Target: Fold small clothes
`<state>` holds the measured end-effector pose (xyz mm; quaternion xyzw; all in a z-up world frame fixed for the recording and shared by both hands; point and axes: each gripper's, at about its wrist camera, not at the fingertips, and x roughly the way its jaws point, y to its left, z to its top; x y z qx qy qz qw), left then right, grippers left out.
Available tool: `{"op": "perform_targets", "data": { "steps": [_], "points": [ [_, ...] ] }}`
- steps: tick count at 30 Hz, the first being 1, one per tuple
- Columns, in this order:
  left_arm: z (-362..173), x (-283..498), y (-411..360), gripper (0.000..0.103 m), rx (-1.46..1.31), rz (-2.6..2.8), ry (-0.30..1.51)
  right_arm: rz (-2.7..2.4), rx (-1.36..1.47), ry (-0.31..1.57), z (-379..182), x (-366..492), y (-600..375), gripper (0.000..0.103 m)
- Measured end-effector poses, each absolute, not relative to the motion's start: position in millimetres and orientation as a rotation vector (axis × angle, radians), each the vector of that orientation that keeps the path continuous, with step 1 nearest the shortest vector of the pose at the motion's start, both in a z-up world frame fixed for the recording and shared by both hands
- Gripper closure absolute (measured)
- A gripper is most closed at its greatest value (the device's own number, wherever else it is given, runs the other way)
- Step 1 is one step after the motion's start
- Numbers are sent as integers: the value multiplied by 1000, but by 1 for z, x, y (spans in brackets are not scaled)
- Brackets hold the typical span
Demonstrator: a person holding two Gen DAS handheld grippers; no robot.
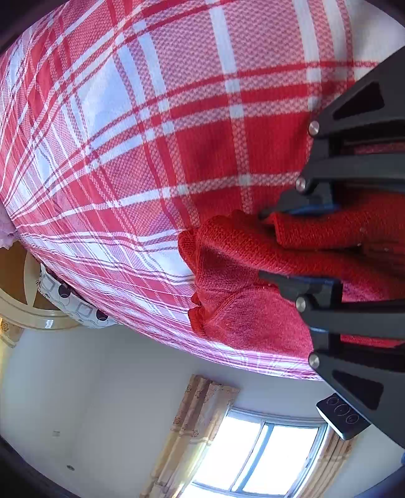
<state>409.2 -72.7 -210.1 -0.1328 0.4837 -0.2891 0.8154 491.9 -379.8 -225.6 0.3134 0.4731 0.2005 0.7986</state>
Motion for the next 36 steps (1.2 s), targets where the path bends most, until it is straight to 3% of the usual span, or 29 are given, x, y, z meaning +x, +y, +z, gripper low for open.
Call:
{"op": "perform_targets", "data": {
  "steps": [6, 9, 23, 36],
  "points": [
    [-206, 402, -46, 55, -434, -630, 1042, 452, 729, 900, -199, 470, -374, 79],
    [-192, 393, -33, 60, -444, -630, 1029, 489, 707, 878, -183, 459, -357, 80],
    [-127, 303, 71, 63, -376, -467, 876, 736, 654, 875, -148, 437, -200, 80],
    [-127, 239, 187, 63, -395, -248, 821, 908, 590, 973, -161, 428, -22, 80]
  ]
}}
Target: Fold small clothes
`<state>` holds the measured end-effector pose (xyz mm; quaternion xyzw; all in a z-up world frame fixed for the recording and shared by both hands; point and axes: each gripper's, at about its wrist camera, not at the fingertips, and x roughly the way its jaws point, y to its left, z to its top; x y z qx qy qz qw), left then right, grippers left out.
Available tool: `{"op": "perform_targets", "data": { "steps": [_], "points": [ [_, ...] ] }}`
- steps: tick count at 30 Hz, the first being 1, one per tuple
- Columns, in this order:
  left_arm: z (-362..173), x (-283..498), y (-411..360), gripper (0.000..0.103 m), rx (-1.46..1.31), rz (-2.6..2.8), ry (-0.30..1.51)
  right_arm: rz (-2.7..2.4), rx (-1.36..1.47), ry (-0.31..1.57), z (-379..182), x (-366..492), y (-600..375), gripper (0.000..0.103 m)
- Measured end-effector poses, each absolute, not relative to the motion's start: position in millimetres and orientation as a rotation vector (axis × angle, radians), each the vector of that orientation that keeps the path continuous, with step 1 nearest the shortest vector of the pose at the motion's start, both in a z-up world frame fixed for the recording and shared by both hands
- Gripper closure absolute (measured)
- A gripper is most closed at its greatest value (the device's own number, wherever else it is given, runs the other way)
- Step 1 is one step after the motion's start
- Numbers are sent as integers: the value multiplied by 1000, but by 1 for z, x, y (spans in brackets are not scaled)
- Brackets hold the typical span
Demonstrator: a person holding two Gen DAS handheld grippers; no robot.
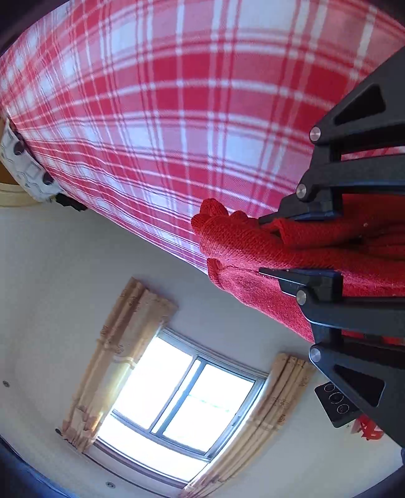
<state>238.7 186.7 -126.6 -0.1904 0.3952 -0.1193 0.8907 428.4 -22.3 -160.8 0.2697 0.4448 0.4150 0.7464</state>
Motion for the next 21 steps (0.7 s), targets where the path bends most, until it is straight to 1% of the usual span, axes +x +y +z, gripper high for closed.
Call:
{"op": "perform_targets", "data": {
  "steps": [6, 11, 12, 13, 15, 16, 17, 18, 20, 21],
  "points": [
    [-146, 228, 219, 63, -416, -179, 850, 911, 564, 1036, -190, 428, 17, 80],
    [-186, 230, 231, 63, -443, -136, 922, 860, 546, 1102, -224, 435, 28, 80],
    [-192, 229, 231, 60, -442, -128, 931, 832, 534, 1113, -230, 436, 27, 79],
    [-196, 228, 231, 56, -437, -119, 930, 817, 534, 1123, -236, 436, 25, 75],
    [-199, 225, 232, 48, -462, -114, 918, 805, 567, 1148, -245, 436, 19, 71],
    [-199, 223, 233, 46, -468, -112, 918, 798, 572, 1157, -247, 434, 16, 63],
    [-200, 219, 234, 41, -472, -100, 916, 788, 555, 1160, -245, 430, 13, 60],
    [-200, 220, 234, 38, -473, -91, 917, 786, 539, 1147, -242, 426, 11, 57],
    [-200, 220, 233, 38, -481, -93, 920, 771, 469, 1088, -225, 410, 5, 57],
    [-201, 220, 234, 35, -485, -90, 922, 776, 442, 1049, -214, 399, 1, 57]
  ]
}}
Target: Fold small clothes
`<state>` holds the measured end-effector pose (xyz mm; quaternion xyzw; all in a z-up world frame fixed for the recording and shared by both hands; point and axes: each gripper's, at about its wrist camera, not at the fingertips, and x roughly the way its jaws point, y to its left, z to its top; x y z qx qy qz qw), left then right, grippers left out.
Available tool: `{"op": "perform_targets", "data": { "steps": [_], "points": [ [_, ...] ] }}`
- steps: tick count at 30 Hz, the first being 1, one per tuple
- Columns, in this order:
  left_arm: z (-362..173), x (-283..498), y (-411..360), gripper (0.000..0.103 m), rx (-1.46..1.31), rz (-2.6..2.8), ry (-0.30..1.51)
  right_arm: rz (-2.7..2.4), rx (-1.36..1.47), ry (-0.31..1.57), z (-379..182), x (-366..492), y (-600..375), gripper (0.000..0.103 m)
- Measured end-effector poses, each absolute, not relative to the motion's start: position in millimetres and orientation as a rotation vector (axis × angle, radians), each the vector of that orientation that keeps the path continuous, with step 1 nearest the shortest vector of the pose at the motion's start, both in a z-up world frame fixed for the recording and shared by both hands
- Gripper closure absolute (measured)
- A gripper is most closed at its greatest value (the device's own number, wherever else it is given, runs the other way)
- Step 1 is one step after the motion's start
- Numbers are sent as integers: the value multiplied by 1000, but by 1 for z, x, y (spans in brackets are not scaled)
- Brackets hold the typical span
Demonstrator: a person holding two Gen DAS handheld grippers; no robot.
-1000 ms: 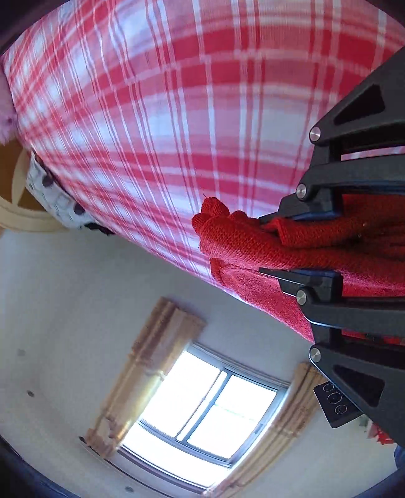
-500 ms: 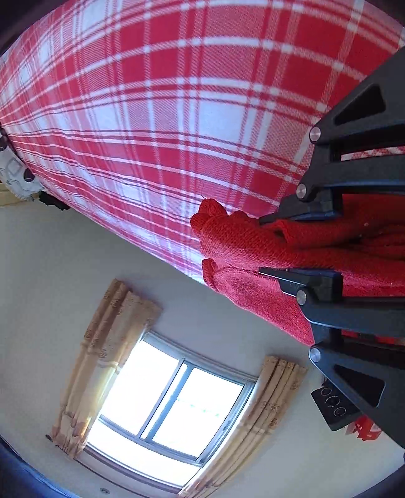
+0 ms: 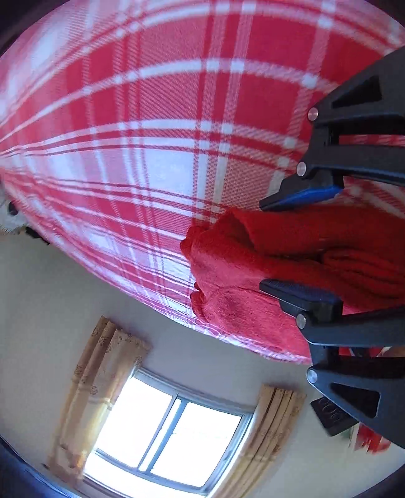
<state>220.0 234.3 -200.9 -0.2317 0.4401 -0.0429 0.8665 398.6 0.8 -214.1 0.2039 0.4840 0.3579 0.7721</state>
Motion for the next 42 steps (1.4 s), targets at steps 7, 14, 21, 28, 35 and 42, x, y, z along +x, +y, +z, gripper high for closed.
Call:
{"op": "perform_targets", "data": {
  "steps": [7, 14, 21, 28, 35, 42],
  "points": [
    [-201, 211, 224, 25, -458, -61, 925, 1047, 359, 881, -153, 313, 10, 57],
    [-195, 207, 210, 17, -365, -22, 932, 1046, 198, 1045, -206, 275, 45, 57],
    [-200, 203, 207, 4, -279, 30, 944, 1006, 120, 1056, -213, 267, 42, 62],
    [-205, 197, 208, 2, -281, 47, 950, 983, 66, 1005, -214, 256, 41, 62],
    [-208, 190, 209, 2, -313, 44, 950, 953, 96, 993, -216, 255, 36, 62],
    [-209, 184, 201, 1, -272, 47, 942, 895, 54, 966, -214, 244, 34, 62]
  ]
}}
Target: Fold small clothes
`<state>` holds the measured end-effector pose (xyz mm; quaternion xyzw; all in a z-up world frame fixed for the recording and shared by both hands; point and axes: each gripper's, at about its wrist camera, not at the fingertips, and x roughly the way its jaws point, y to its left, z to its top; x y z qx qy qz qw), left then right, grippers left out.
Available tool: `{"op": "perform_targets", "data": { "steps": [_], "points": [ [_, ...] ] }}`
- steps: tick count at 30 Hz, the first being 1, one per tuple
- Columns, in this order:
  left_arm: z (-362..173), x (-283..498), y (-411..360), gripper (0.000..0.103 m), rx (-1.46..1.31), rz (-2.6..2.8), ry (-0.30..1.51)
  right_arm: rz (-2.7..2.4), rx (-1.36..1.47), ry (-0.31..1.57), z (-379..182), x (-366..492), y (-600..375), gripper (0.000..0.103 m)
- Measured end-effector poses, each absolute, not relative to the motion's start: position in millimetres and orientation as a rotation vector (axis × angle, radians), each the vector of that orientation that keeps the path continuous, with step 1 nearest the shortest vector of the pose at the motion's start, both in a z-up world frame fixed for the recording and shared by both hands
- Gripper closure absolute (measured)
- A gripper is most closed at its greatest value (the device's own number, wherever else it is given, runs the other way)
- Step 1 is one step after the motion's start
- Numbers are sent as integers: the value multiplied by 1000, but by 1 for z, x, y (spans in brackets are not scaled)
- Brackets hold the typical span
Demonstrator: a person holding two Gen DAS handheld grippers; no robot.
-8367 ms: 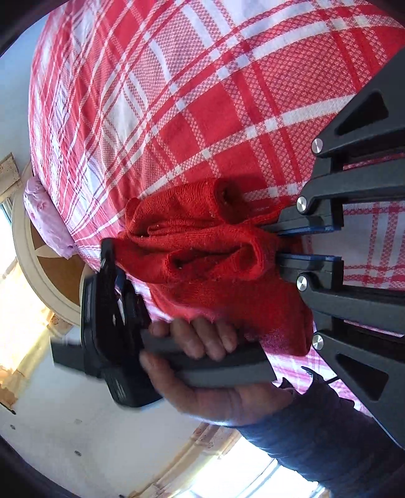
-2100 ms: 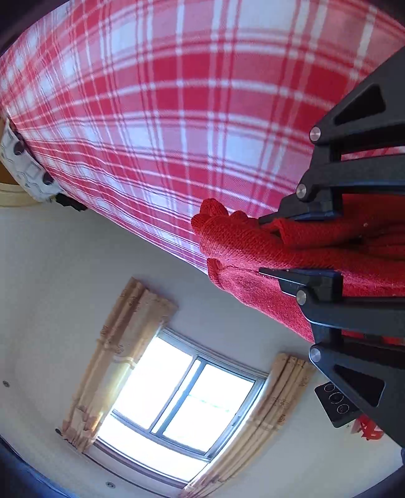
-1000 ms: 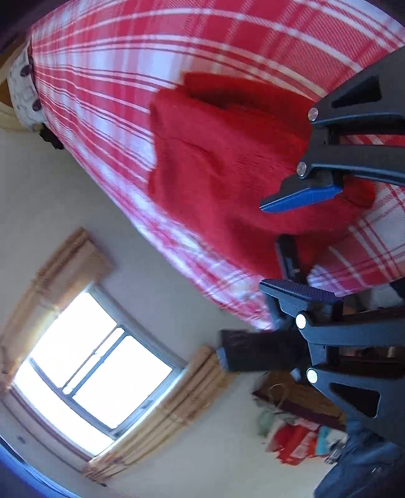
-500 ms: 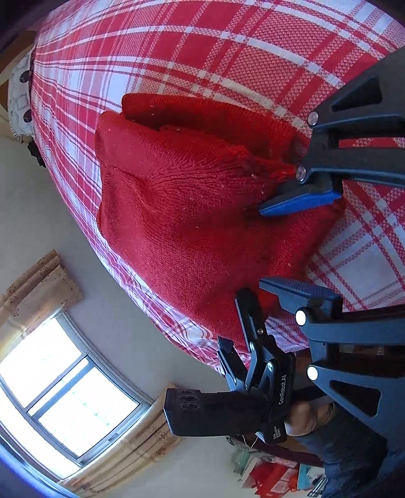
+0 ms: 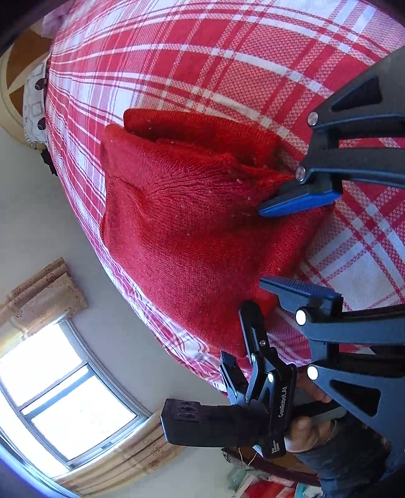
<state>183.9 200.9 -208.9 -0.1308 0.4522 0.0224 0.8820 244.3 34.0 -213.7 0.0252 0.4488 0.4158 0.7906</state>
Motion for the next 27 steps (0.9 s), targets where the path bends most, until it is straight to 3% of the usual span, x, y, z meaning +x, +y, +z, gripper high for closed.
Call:
{"op": "perform_targets", "data": {
  "steps": [5, 7, 8, 23, 27],
  "points": [
    [-203, 174, 196, 1, -271, 62, 931, 750, 27, 901, -198, 224, 16, 60],
    [-194, 167, 190, 1, -234, 60, 915, 655, -5, 863, -190, 211, 7, 44],
    [-187, 162, 185, 1, -203, 57, 898, 637, -6, 845, -185, 206, 3, 42],
    [-68, 81, 156, 0, -91, 28, 571, 452, -220, 486, -67, 78, 3, 41],
    [-44, 66, 153, 0, -82, 23, 498, 442, -227, 403, -44, 49, -3, 28]
  ]
}}
